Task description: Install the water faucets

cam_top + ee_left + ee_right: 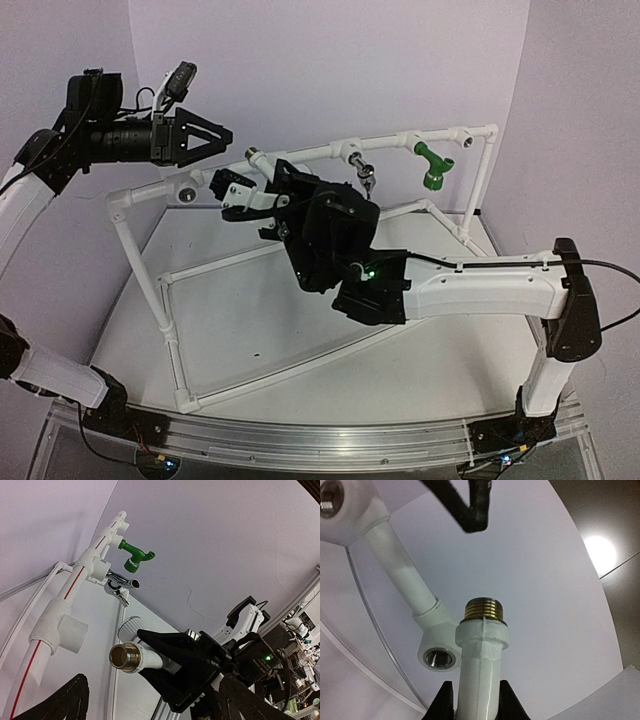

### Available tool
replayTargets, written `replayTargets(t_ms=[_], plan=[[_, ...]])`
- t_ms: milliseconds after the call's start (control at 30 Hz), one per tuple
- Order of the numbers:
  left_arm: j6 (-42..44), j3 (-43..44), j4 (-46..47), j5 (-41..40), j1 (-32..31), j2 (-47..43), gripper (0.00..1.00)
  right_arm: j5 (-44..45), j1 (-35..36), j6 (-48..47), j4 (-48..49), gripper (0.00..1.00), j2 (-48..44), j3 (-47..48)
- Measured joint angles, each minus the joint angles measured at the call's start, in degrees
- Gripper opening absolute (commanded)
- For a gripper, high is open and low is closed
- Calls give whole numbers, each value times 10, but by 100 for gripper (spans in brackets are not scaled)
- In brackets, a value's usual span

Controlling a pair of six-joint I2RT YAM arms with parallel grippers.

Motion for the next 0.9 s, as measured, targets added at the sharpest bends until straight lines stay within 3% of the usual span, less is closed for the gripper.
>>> replayTargets(t_ms=[333,900], plan=[[0,-4,-1,7,0,9,74,-74,14,-3,54,0,-6,0],[0,-3,-1,-8,-2,23,64,-103,31,-4,81,0,-8,0]])
